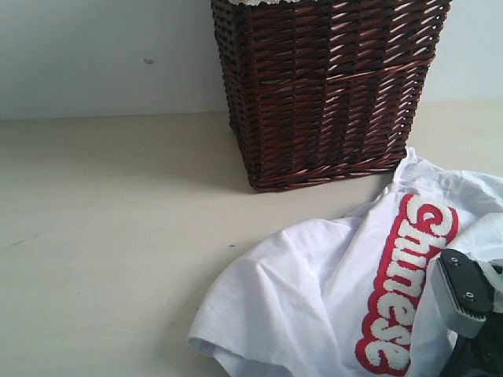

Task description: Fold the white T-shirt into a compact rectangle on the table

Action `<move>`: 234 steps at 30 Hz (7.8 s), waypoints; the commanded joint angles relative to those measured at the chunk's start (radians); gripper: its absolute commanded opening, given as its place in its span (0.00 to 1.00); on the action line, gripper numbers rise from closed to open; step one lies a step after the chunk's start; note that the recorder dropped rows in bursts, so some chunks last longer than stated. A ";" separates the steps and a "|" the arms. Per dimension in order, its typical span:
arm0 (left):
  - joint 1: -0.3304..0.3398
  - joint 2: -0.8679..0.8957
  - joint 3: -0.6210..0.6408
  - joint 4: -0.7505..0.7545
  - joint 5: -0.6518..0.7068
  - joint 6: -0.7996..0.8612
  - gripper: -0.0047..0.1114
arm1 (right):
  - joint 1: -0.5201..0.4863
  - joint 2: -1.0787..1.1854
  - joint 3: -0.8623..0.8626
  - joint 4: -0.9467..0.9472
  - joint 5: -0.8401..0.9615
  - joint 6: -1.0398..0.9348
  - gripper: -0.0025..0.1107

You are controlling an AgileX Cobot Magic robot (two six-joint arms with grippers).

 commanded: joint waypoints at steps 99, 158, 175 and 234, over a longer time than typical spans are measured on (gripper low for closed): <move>-0.005 -0.006 -0.001 -0.003 -0.006 0.001 0.04 | 0.001 -0.608 -0.064 -0.025 -1.008 1.553 0.02; -0.005 0.377 -0.435 0.192 0.254 0.164 0.04 | 0.001 -1.615 0.499 -0.087 -0.587 1.108 0.02; -0.006 1.228 -0.704 -0.638 0.427 0.818 0.04 | 0.001 -1.615 0.499 -0.087 -0.587 1.108 0.02; -0.717 1.789 -0.969 -0.987 0.729 1.677 0.04 | 0.001 -1.615 0.499 -0.088 -0.587 1.108 0.02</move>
